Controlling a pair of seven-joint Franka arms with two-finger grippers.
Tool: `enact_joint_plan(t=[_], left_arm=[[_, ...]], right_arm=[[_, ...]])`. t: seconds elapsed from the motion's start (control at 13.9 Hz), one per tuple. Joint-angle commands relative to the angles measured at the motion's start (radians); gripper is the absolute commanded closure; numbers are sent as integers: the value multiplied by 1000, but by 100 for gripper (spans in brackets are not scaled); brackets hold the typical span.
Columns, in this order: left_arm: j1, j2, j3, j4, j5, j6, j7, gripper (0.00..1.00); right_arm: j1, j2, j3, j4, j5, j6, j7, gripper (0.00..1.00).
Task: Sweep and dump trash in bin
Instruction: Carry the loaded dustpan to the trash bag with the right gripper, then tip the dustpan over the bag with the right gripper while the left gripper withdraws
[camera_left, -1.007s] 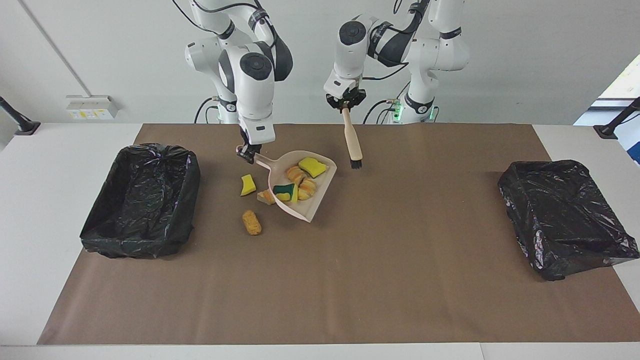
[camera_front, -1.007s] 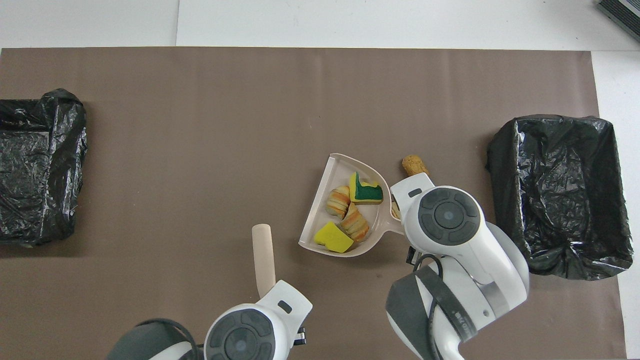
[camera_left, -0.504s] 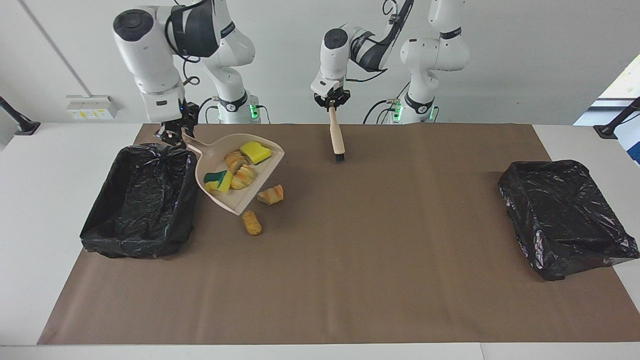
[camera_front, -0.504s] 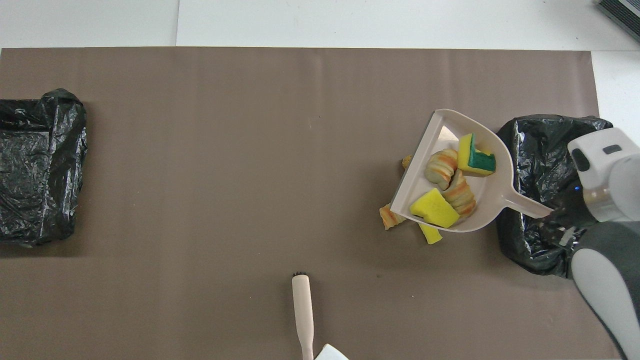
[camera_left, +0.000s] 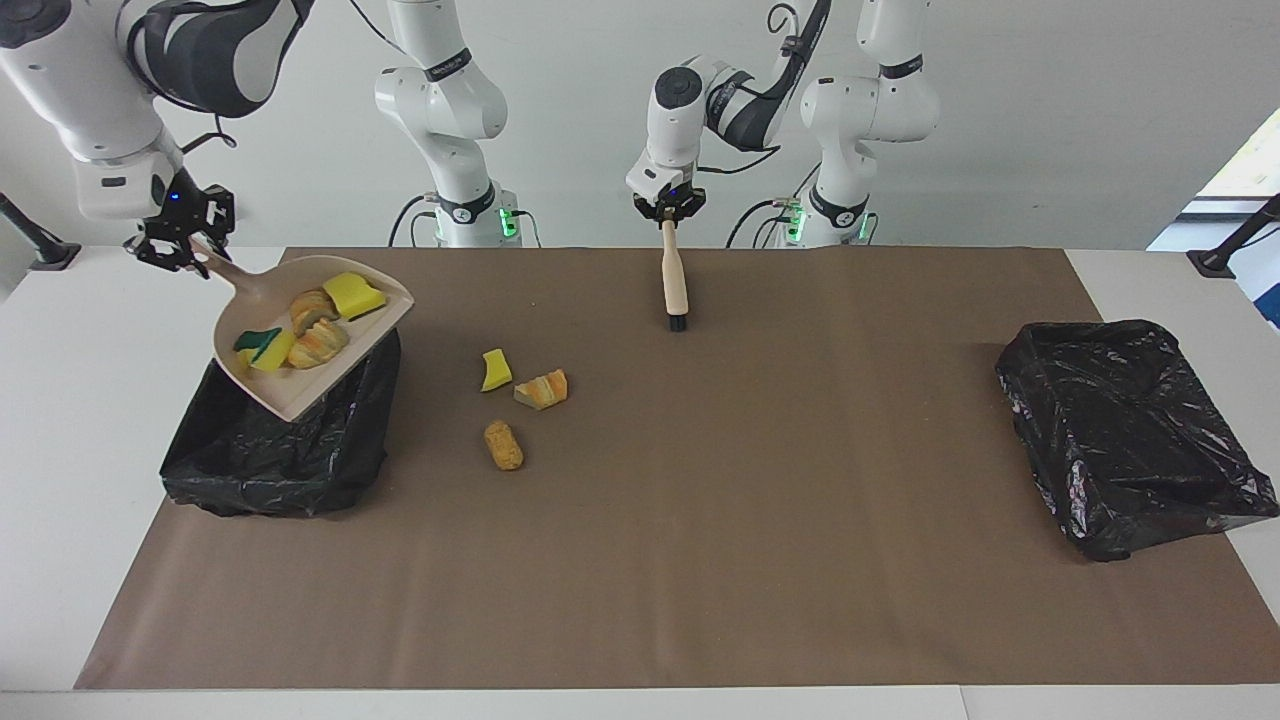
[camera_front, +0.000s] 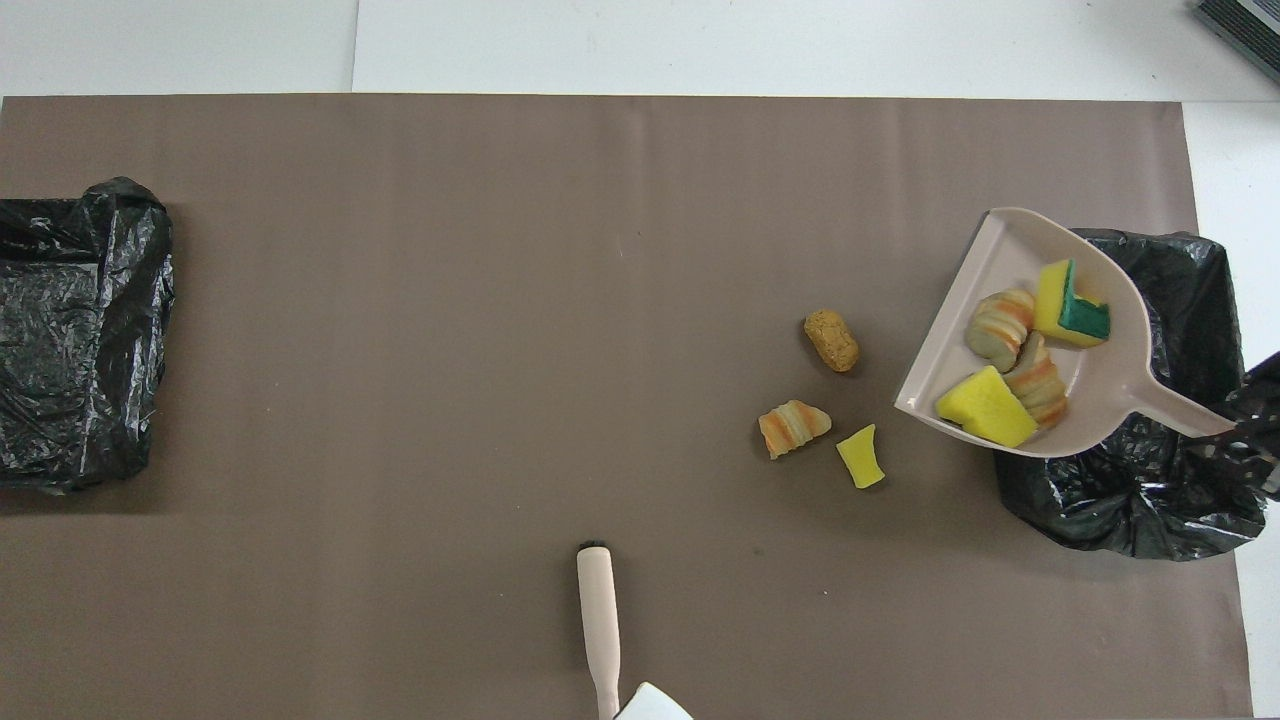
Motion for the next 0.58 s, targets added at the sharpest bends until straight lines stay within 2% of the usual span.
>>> enact_joint_plan(t=[0.0, 0.14, 0.36, 0.43, 0.5], left_arm=[[20, 2, 4, -14, -21, 8, 49, 35], [28, 25, 11, -3, -24, 4, 161, 0], [36, 26, 156, 61, -7, -50, 264, 0], [34, 25, 230, 97, 27, -71, 295, 0], [31, 26, 302, 161, 123, -122, 312, 0]], right_arm=[[-92, 161, -21, 145, -29, 32, -224, 100], [-124, 217, -41, 181, -66, 99, -327, 100], [-106, 222, -34, 172, -231, 181, -342, 100], [-92, 225, -32, 167, -270, 207, -355, 100], [-89, 231, -31, 169, -291, 225, -374, 100]])
